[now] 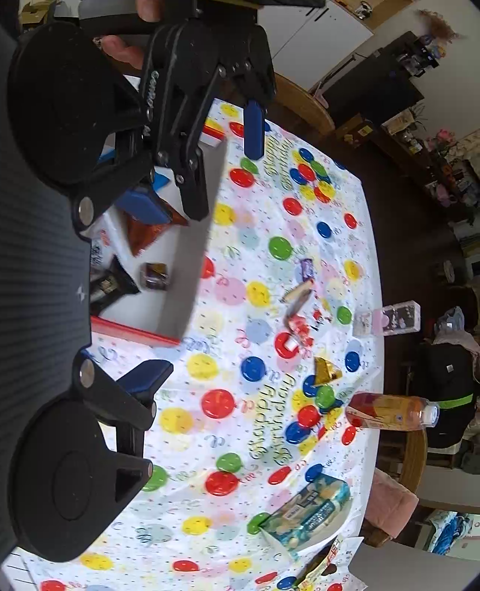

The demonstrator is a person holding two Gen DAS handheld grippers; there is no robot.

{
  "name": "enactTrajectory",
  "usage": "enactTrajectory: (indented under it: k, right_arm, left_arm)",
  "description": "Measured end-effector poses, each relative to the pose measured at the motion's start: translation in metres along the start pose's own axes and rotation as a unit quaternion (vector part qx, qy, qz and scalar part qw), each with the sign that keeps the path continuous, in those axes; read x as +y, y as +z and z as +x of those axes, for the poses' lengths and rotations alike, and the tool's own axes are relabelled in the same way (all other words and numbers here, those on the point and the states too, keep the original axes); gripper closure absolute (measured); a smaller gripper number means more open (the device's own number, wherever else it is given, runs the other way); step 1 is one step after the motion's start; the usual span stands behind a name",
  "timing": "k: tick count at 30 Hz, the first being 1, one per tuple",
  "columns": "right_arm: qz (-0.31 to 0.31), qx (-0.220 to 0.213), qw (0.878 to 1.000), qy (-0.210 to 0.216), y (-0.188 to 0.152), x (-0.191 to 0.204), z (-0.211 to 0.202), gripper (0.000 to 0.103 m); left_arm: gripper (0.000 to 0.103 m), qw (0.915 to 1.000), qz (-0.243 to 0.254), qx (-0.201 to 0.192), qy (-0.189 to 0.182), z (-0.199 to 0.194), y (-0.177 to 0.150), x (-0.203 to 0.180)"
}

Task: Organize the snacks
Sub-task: 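Move both open tools back from the box to the snack pile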

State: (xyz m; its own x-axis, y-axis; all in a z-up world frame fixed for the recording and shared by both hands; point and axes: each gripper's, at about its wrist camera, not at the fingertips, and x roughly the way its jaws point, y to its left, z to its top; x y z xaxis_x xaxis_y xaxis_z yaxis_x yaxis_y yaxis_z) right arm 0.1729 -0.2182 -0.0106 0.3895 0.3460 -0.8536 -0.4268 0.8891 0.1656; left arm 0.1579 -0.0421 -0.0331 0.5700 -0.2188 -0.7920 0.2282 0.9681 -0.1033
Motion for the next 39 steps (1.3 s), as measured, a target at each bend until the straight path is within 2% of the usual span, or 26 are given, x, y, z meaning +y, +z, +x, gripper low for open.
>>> enactTrajectory:
  k: [3, 17, 27, 39]
  right_arm:
    - [0.003, 0.002, 1.0, -0.001, 0.016, -0.012, 0.01, 0.021]
    - [0.028, 0.019, 0.999, -0.016, 0.106, -0.081, 0.083, 0.021]
    - [0.043, 0.038, 0.998, -0.025, 0.152, -0.113, 0.14, 0.021]
    - [0.073, 0.064, 0.995, -0.026, 0.199, -0.137, 0.207, 0.021]
  left_arm:
    - [0.001, 0.9999, -0.007, -0.007, 0.009, 0.008, 0.009, 0.004]
    - [0.001, 0.9975, -0.039, 0.016, 0.057, 0.085, 0.062, 0.029]
    - [0.001, 0.9973, -0.007, 0.042, 0.059, 0.149, 0.093, 0.034]
    - [0.004, 0.9937, 0.04, 0.087, 0.057, 0.21, 0.106, 0.045]
